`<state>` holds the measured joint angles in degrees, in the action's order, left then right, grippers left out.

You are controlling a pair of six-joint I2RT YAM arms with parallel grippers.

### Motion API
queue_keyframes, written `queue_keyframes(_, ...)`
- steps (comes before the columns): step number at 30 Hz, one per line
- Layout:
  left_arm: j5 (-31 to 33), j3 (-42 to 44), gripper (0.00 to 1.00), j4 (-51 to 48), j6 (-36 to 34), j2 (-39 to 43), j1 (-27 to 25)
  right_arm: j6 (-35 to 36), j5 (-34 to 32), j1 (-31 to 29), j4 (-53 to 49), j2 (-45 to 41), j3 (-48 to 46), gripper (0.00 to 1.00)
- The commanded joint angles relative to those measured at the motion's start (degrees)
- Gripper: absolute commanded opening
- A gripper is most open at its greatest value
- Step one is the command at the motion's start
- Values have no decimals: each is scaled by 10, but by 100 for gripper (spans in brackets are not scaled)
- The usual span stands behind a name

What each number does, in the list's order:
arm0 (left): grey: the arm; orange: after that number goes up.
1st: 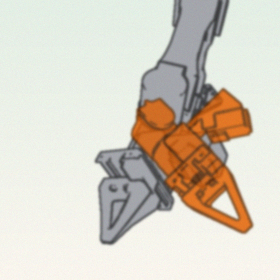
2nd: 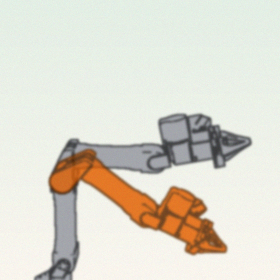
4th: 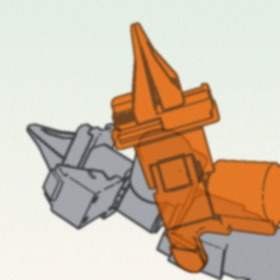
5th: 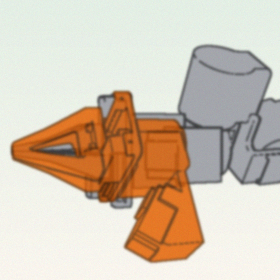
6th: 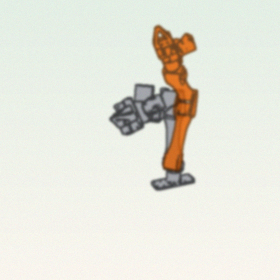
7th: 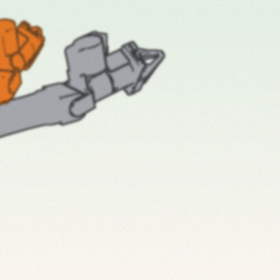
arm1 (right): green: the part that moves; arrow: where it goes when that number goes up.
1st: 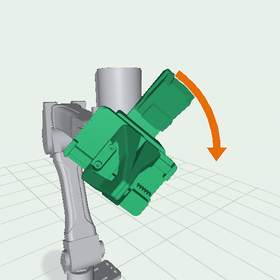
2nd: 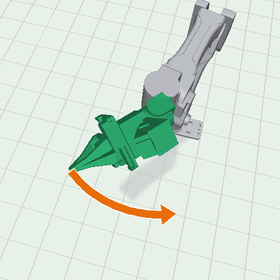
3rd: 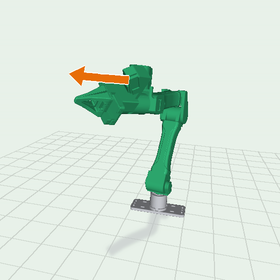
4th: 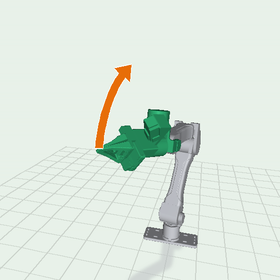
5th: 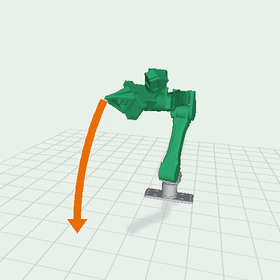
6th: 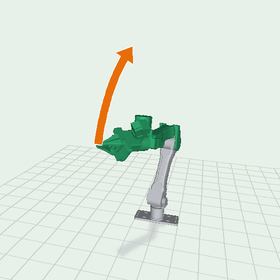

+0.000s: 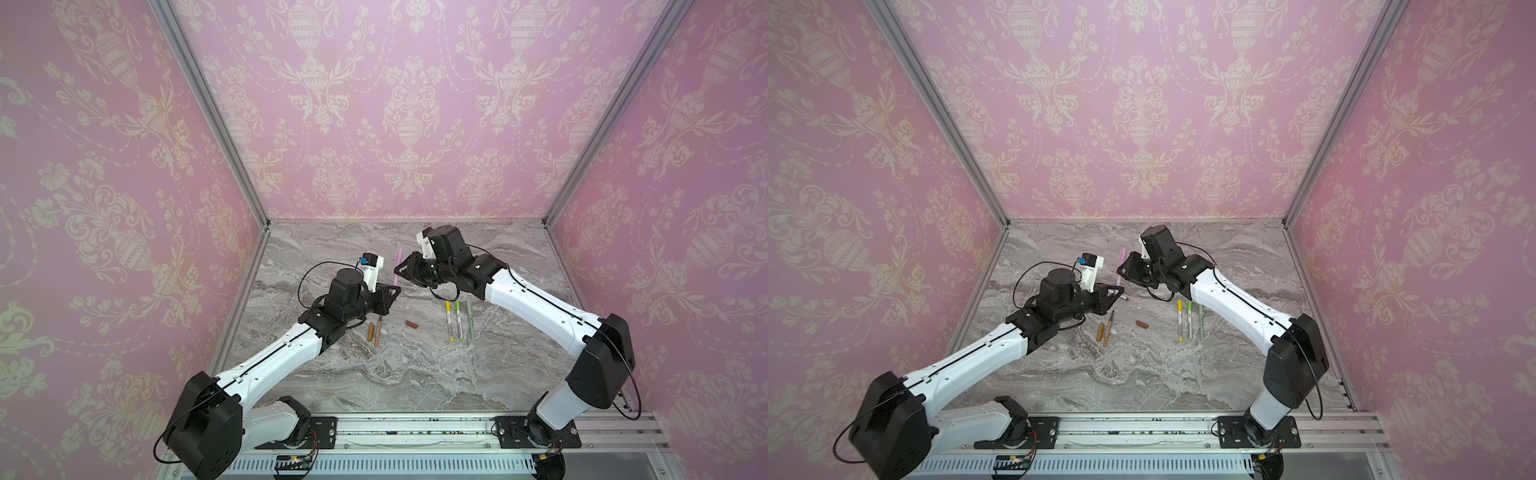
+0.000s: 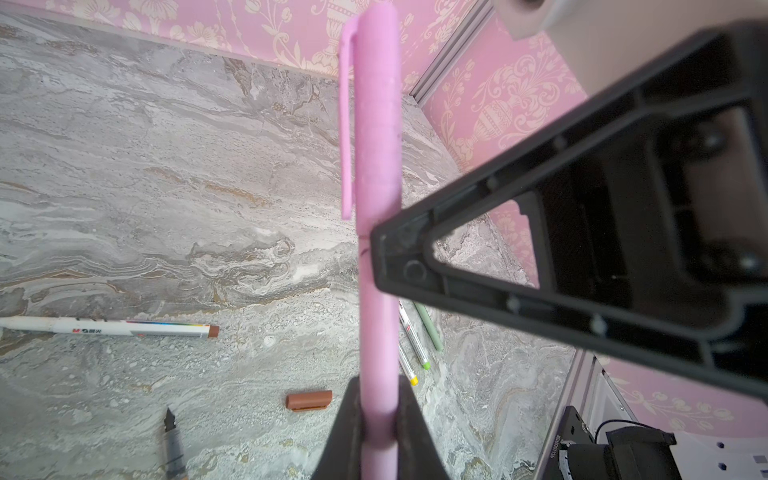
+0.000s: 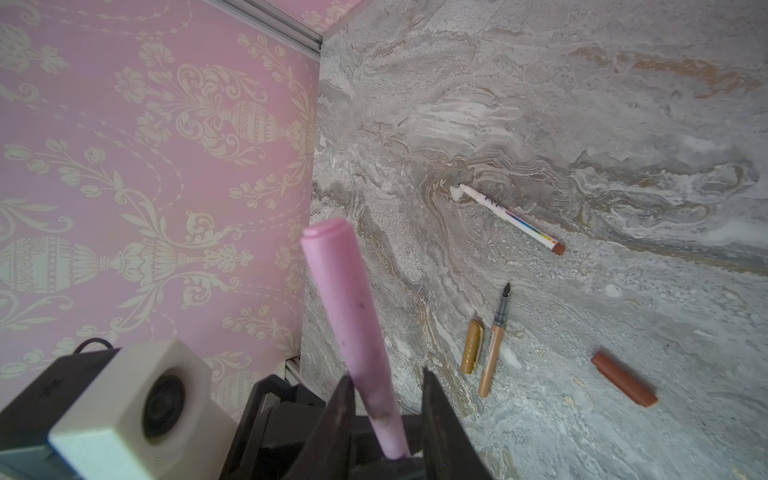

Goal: Insert the pens into the pen caps
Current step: 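Grasp the capped pink pen with the right gripper while the left gripper holds, then carry the capped pink pen away with the right gripper while the left gripper opens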

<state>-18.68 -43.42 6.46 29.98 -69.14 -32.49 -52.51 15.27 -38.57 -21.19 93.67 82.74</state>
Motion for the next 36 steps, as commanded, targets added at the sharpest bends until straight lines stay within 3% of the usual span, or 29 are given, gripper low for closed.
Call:
queue_keyframes(1,-1,0,0,12,12,2,-5,5,4,-8,3,15,2,24)
queue_keyframes(7,8,1,0,6,13,2,-5,11,-15,-12,-12,15,8,2)
queue_keyframes(11,12,5,2,4,20,3,-5,17,-34,-11,-49,18,25,0)
queue_keyframes(13,13,10,29,-6,20,13,-5,24,-46,-9,-77,19,36,0)
queue_keyframes(17,0,51,62,-47,-9,62,-5,45,-56,8,-134,22,43,0)
queue_keyframes(20,18,76,76,-92,-35,116,-4,76,-59,25,-198,27,40,0)
queue_keyframes(27,106,120,99,-116,-72,224,-3,151,-83,54,-309,42,-21,0)
queue_keyframes(36,99,102,99,-88,-83,186,-3,179,-96,64,-306,122,-53,0)
